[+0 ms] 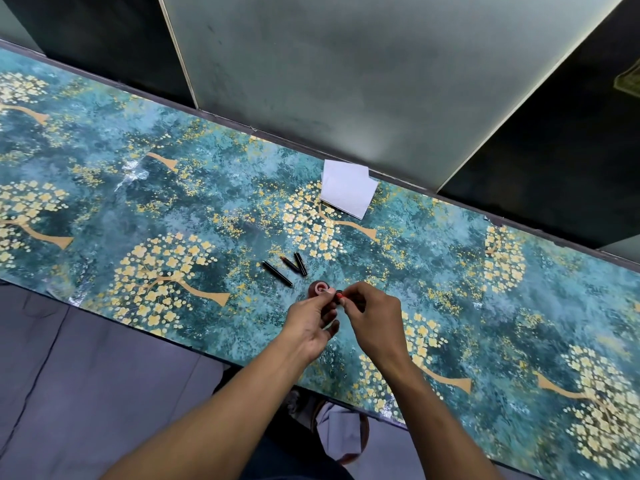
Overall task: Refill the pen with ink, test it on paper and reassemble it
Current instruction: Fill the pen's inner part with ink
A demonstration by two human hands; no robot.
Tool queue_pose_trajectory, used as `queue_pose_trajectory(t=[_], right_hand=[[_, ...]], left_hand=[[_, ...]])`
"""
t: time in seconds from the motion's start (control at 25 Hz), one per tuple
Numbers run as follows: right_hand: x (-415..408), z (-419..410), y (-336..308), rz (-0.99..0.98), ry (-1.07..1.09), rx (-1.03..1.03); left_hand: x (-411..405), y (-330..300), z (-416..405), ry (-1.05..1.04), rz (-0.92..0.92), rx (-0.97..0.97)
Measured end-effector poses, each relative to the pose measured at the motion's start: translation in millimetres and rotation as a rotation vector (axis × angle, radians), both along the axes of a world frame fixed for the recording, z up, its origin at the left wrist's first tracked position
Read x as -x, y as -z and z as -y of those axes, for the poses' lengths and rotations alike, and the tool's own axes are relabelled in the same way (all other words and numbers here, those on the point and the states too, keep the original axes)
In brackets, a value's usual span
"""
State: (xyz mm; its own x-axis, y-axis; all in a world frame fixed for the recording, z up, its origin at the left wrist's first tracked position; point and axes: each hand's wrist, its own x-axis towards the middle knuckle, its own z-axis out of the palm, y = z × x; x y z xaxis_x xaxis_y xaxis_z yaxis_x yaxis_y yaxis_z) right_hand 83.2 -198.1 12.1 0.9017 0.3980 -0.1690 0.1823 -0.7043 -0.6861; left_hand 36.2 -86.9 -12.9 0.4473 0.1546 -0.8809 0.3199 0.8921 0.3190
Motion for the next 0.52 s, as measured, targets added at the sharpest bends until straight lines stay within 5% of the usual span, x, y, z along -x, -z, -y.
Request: queue_pose_trajectory(t=[0.52], right_hand=[[-15.0, -22.2, 1.3, 0.292, -0.29, 0.239]], left_hand=[[-18.2, 3.4, -14.0, -0.138, -0.071, 0.298]])
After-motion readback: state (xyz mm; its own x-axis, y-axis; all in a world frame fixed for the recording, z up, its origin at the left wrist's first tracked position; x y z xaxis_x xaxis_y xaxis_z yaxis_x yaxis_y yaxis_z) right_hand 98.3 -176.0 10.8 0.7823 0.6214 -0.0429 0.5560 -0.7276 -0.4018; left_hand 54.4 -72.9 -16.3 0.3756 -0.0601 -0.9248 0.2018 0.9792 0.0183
